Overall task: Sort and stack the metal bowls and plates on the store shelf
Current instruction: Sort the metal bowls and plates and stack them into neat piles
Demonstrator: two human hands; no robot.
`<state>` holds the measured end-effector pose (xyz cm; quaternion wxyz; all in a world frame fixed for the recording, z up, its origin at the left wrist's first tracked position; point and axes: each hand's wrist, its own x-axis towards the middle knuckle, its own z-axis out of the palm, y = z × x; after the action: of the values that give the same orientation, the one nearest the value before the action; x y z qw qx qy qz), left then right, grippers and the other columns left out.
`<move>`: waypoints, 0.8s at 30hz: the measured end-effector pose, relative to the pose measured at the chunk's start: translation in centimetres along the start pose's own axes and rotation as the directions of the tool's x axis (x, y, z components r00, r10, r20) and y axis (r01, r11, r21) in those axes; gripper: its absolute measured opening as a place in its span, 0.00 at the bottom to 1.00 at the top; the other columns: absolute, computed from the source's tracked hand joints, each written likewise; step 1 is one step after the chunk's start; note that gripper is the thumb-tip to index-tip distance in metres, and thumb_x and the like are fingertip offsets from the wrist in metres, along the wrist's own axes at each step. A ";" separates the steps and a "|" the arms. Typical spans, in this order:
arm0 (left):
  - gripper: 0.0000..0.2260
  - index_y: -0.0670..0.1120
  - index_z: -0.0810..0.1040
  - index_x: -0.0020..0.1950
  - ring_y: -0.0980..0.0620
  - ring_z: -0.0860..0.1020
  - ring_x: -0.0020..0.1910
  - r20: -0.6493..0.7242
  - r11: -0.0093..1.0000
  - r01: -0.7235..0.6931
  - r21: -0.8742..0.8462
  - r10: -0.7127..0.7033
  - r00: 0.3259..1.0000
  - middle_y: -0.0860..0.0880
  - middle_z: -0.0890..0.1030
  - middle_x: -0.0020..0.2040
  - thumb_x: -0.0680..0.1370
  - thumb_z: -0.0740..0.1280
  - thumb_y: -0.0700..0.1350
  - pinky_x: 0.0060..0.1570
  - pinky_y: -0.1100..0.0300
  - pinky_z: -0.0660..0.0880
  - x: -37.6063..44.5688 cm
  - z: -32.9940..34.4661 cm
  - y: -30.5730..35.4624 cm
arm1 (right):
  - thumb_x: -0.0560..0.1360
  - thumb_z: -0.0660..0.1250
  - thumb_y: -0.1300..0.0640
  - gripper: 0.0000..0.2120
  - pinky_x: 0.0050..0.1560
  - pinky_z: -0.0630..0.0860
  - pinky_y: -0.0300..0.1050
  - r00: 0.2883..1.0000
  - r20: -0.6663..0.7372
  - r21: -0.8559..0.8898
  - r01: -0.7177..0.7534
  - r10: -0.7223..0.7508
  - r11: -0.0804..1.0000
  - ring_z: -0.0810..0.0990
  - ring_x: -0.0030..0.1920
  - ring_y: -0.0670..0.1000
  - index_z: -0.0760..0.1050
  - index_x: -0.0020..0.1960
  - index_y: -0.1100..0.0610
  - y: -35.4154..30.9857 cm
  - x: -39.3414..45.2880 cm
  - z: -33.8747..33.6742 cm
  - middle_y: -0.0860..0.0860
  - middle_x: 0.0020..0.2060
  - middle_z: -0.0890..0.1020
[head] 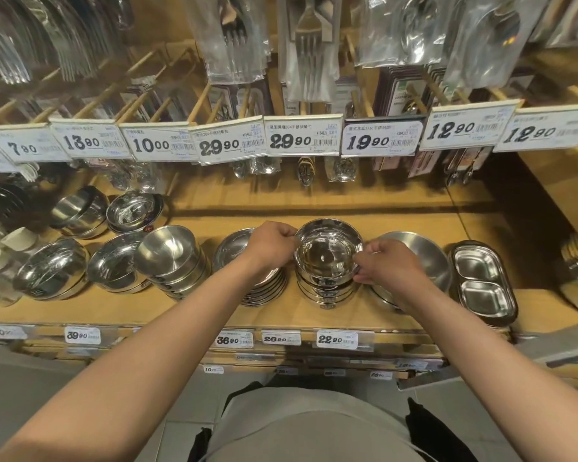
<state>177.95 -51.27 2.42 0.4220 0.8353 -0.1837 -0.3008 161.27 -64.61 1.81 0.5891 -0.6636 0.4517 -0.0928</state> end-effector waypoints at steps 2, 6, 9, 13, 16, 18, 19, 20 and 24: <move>0.08 0.38 0.84 0.45 0.48 0.81 0.38 0.023 1.000 0.005 -0.008 -0.005 1.000 0.44 0.83 0.39 0.81 0.67 0.38 0.42 0.54 0.84 -0.1 0.1 -0.2 | 0.77 0.70 0.61 0.03 0.39 0.84 0.41 1.000 -0.005 -0.002 -0.002 0.002 1.000 0.84 0.33 0.46 0.77 0.47 0.59 0.2 0.0 0.0 0.56 0.42 0.84; 0.12 0.48 0.82 0.39 0.50 0.81 0.37 0.030 1.000 0.003 -0.006 -0.003 1.000 0.48 0.82 0.36 0.81 0.67 0.39 0.47 0.51 0.84 -0.1 0.4 -0.5 | 0.77 0.70 0.61 0.03 0.36 0.83 0.39 1.000 -0.017 -0.004 0.015 -0.015 1.000 0.84 0.30 0.45 0.77 0.46 0.59 0.7 0.1 0.0 0.57 0.43 0.84; 0.12 0.47 0.83 0.39 0.48 0.81 0.38 0.035 1.000 0.007 -0.030 -0.006 0.999 0.47 0.83 0.37 0.81 0.67 0.39 0.50 0.46 0.84 0.0 0.4 -0.7 | 0.77 0.70 0.60 0.04 0.48 0.85 0.50 1.000 -0.007 -0.006 0.016 -0.016 1.000 0.85 0.32 0.47 0.76 0.45 0.57 0.7 0.1 0.0 0.56 0.41 0.84; 0.10 0.47 0.84 0.41 0.47 0.82 0.42 0.044 0.999 -0.001 -0.032 0.002 0.999 0.45 0.85 0.41 0.81 0.67 0.41 0.54 0.42 0.82 -0.2 0.3 -1.1 | 0.77 0.70 0.59 0.04 0.53 0.84 0.53 1.000 0.013 0.014 0.010 -0.010 1.000 0.86 0.34 0.48 0.76 0.48 0.58 0.9 0.2 0.0 0.56 0.44 0.84; 0.07 0.46 0.85 0.47 0.45 0.83 0.48 0.031 0.999 -0.004 -0.047 0.006 0.999 0.44 0.86 0.46 0.81 0.68 0.42 0.57 0.42 0.81 -0.3 0.5 -1.3 | 0.78 0.70 0.59 0.06 0.53 0.84 0.52 1.000 0.028 0.030 0.005 -0.006 1.000 0.86 0.36 0.49 0.76 0.52 0.59 1.0 0.1 -0.1 0.58 0.50 0.84; 0.06 0.44 0.85 0.51 0.42 0.83 0.53 0.020 0.998 -0.006 -0.063 0.008 1.000 0.42 0.86 0.49 0.81 0.68 0.43 0.59 0.43 0.80 -0.4 0.6 -1.5 | 0.78 0.70 0.60 0.06 0.53 0.84 0.51 0.999 0.044 0.052 -0.001 -0.001 0.999 0.86 0.39 0.51 0.76 0.52 0.60 1.0 0.0 -0.2 0.59 0.53 0.83; 0.06 0.44 0.85 0.51 0.41 0.83 0.54 0.016 0.997 -0.008 -0.072 0.009 1.000 0.42 0.86 0.49 0.81 0.68 0.44 0.59 0.43 0.80 -0.4 0.6 -1.6 | 0.78 0.70 0.60 0.06 0.52 0.84 0.50 0.999 0.049 0.059 -0.003 0.000 0.998 0.86 0.40 0.51 0.76 0.52 0.60 0.9 -0.1 -0.2 0.59 0.53 0.82; 0.06 0.45 0.85 0.49 0.41 0.84 0.53 0.014 0.997 -0.010 -0.079 0.011 1.000 0.42 0.86 0.48 0.81 0.68 0.44 0.59 0.43 0.80 -0.6 0.6 -1.6 | 0.78 0.70 0.60 0.06 0.50 0.85 0.48 0.999 0.053 0.063 -0.002 -0.001 0.998 0.86 0.41 0.52 0.76 0.52 0.60 0.9 -0.2 -0.2 0.60 0.52 0.82; 0.14 0.39 0.84 0.48 0.44 0.83 0.48 -0.024 0.996 0.007 -0.085 -0.010 1.000 0.40 0.86 0.48 0.81 0.69 0.50 0.58 0.42 0.80 -1.2 0.7 -1.9 | 0.78 0.70 0.60 0.06 0.37 0.83 0.37 0.997 0.072 0.084 0.000 -0.006 0.996 0.84 0.43 0.51 0.75 0.51 0.61 0.6 -0.6 -0.3 0.60 0.49 0.82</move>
<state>176.74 -49.93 0.99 0.4579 0.8211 -0.1621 -0.2997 160.43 -64.36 1.64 0.6321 -0.6419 0.4249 -0.0887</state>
